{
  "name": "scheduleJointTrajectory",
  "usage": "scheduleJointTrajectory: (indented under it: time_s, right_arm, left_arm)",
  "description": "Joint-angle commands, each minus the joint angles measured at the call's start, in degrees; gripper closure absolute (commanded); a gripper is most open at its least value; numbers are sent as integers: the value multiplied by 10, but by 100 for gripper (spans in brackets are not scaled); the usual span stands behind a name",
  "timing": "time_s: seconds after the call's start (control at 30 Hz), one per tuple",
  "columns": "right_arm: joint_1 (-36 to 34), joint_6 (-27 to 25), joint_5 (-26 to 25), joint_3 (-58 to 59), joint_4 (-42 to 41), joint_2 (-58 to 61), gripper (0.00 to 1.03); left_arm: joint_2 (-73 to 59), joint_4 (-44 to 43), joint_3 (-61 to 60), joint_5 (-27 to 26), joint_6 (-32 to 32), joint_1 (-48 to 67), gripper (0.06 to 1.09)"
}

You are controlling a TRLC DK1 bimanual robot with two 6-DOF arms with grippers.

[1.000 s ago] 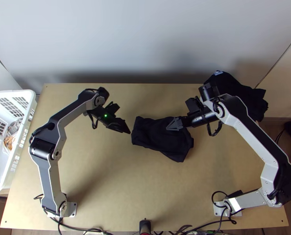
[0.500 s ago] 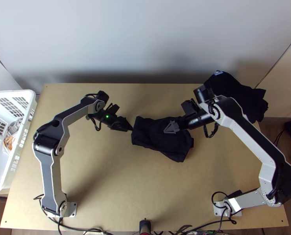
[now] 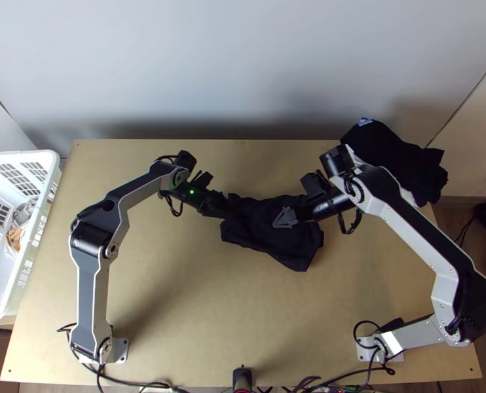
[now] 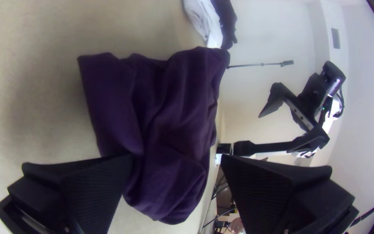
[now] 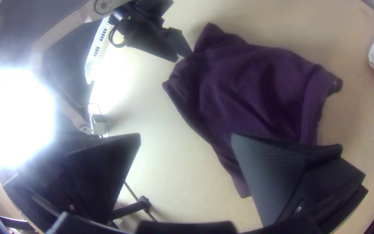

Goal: Fold the t-shirt

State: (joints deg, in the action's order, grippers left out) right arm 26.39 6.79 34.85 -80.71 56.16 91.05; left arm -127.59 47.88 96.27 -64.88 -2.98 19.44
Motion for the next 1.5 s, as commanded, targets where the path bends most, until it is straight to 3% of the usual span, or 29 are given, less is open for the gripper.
scheduleJointTrajectory:
  time_s: [0.0,0.1,0.27,0.43,0.73,0.83,1.03,1.23,1.47]
  right_arm:
    - [-5,-1,-5,18,-1,-6,5]
    - [-18,5,-8,70,-41,8,5]
    - [-24,21,-7,118,-114,70,5]
    - [-18,32,-17,107,-156,91,5]
    - [-20,34,-47,133,-210,138,5]
    - [-34,39,-91,140,-210,148,5]
    - [-57,46,-102,150,-181,129,5]
    - [-57,87,-93,97,-172,42,5]
    - [-159,135,5,82,-172,33,5]
  left_arm:
    - [9,13,7,73,-24,9,10]
    - [19,23,-5,138,-55,14,10]
    - [34,43,-12,149,-67,17,10]
    - [47,45,-29,210,-91,25,10]
    - [45,47,-23,195,-91,38,10]
    - [46,47,-23,184,-87,41,10]
    - [48,49,-20,180,-86,37,10]
    - [56,52,-14,179,-85,28,10]
    - [57,61,-5,179,-86,23,10]
